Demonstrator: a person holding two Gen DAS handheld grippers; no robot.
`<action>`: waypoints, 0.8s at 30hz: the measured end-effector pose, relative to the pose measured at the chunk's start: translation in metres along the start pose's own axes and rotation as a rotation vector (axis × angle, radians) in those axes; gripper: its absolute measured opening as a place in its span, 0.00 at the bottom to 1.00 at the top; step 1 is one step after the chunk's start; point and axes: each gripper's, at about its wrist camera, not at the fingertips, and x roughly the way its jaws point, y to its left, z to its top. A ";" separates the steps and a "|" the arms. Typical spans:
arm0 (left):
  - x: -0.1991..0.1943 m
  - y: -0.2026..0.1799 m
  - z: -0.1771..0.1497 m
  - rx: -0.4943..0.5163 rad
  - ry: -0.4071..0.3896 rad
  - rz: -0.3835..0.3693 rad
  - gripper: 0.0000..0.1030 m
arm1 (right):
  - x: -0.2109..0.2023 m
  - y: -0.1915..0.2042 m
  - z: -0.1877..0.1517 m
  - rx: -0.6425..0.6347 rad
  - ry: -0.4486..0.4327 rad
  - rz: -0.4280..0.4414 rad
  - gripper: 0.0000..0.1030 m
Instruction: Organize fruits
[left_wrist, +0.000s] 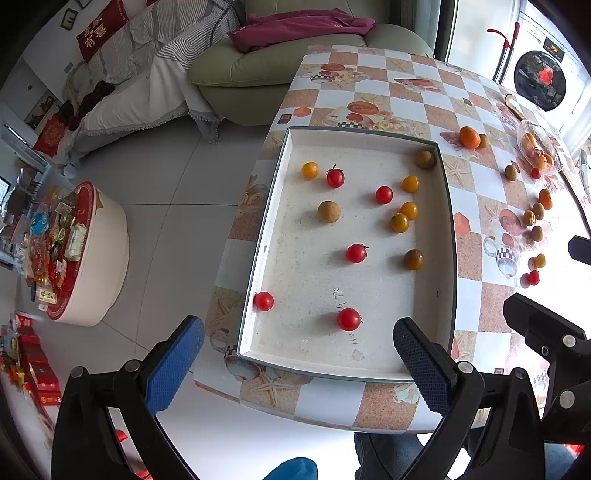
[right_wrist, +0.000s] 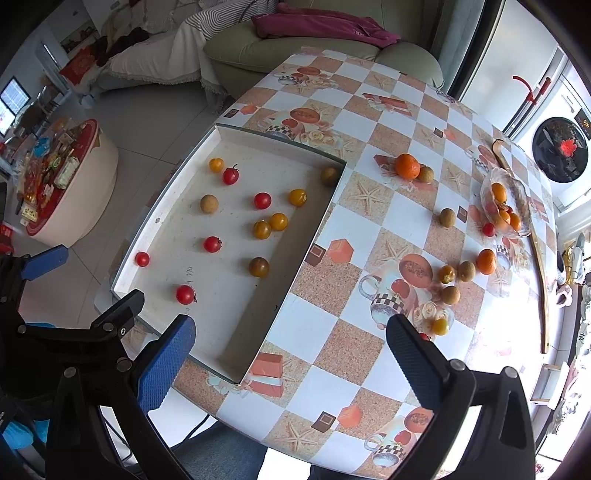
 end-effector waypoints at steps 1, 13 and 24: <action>0.000 0.000 0.000 -0.001 0.000 0.000 1.00 | 0.000 0.000 0.000 0.000 0.000 0.000 1.00; 0.003 -0.003 0.000 0.016 0.007 0.003 1.00 | 0.000 0.000 0.000 0.002 0.000 0.000 1.00; 0.009 -0.001 -0.002 0.009 0.024 0.006 1.00 | 0.005 0.003 -0.004 0.001 0.011 0.003 1.00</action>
